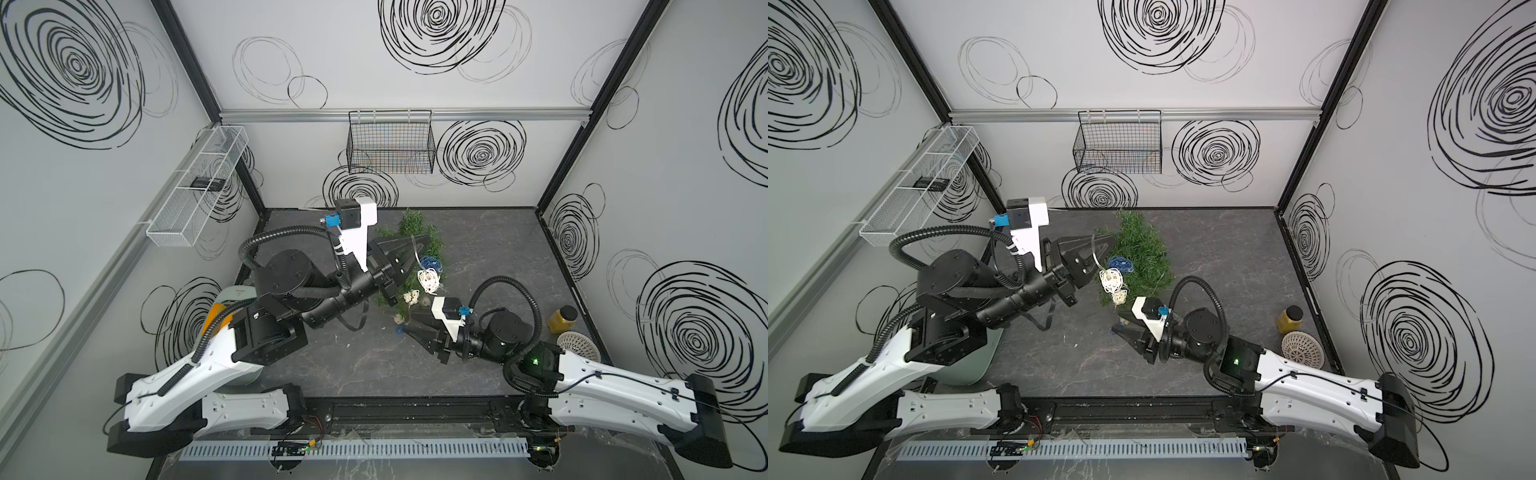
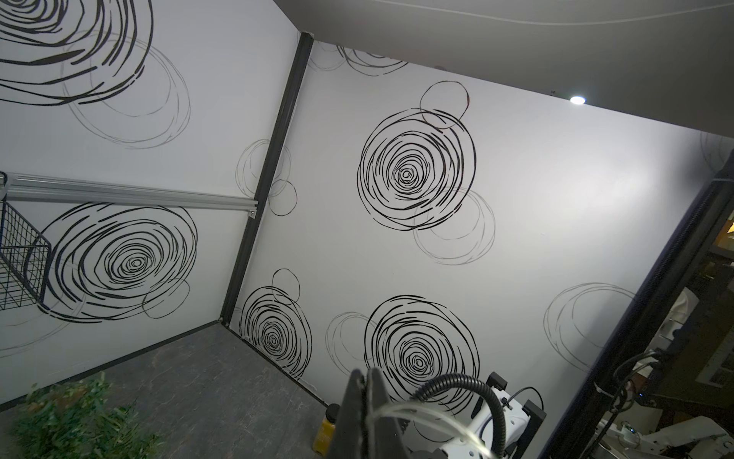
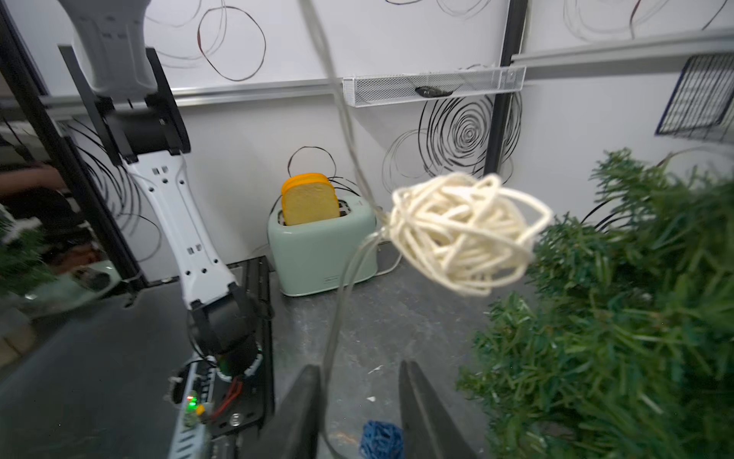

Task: Remove string lights from the small christmas tree
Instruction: Remove the light string from the Christmas tree.

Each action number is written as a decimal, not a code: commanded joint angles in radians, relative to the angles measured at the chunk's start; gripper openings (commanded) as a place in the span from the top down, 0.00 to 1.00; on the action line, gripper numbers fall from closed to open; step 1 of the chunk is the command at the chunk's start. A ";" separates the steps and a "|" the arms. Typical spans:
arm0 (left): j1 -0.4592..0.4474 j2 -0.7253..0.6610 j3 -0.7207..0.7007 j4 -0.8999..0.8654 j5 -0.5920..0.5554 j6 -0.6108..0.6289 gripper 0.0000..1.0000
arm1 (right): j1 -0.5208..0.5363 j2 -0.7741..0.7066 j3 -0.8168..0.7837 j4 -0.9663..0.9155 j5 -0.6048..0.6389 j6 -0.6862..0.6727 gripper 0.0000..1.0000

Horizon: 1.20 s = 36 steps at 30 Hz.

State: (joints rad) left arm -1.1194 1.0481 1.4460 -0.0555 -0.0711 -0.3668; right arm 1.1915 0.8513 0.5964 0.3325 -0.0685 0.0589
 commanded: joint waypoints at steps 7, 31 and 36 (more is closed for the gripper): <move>-0.012 0.028 0.006 0.055 0.025 -0.018 1.00 | 0.004 -0.110 -0.045 0.059 0.135 0.044 1.00; -0.087 0.250 -0.002 0.043 0.061 -0.040 1.00 | -0.243 -0.392 0.011 -0.203 0.375 0.249 1.00; -0.085 0.254 -0.022 0.065 0.058 -0.045 1.00 | -0.270 -0.377 0.039 -0.180 0.390 0.250 1.00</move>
State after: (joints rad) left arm -1.1999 1.3087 1.4300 -0.0528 -0.0216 -0.3969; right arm 0.9382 0.4721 0.5785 0.1410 0.2920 0.2955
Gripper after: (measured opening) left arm 0.049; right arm 0.052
